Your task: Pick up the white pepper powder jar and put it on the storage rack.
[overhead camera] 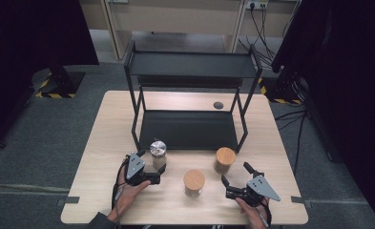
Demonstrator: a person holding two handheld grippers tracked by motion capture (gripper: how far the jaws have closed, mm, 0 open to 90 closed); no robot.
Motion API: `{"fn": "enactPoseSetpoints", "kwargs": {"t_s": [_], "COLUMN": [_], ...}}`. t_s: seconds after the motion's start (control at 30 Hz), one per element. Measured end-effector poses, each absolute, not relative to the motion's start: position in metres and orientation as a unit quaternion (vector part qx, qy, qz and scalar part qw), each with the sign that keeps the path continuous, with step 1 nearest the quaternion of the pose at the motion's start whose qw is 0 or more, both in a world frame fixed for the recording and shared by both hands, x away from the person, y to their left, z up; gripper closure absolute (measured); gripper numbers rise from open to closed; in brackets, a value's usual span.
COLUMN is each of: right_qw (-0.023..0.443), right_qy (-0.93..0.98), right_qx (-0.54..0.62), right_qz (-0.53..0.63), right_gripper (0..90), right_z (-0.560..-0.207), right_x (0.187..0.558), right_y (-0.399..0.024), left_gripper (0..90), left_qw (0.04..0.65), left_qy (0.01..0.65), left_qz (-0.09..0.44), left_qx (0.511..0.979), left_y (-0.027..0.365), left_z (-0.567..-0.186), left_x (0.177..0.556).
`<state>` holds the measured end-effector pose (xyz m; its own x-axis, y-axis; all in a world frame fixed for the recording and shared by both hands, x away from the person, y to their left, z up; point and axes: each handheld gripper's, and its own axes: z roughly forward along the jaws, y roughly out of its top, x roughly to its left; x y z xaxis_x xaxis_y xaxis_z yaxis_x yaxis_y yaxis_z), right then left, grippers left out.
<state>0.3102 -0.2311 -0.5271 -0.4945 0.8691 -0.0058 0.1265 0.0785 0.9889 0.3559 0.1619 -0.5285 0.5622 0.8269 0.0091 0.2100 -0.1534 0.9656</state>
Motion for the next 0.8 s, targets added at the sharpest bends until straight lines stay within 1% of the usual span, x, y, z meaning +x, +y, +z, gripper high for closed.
{"fn": "enactPoseSetpoints", "kwargs": {"t_s": [0.8], "right_qw": [0.329], "right_qy": [0.655], "right_qx": [0.383], "right_qz": [0.562], "right_gripper": [2.4], "right_z": [-0.5269], "right_x": [0.3103], "right_y": [-0.2311], "left_gripper": [0.8], "left_qw": [0.538], "left_qy": [0.371], "left_qz": [0.288], "left_qx": [0.700], "left_y": [0.1620], "left_z": [-0.5286], "left_x": [0.3561]}}
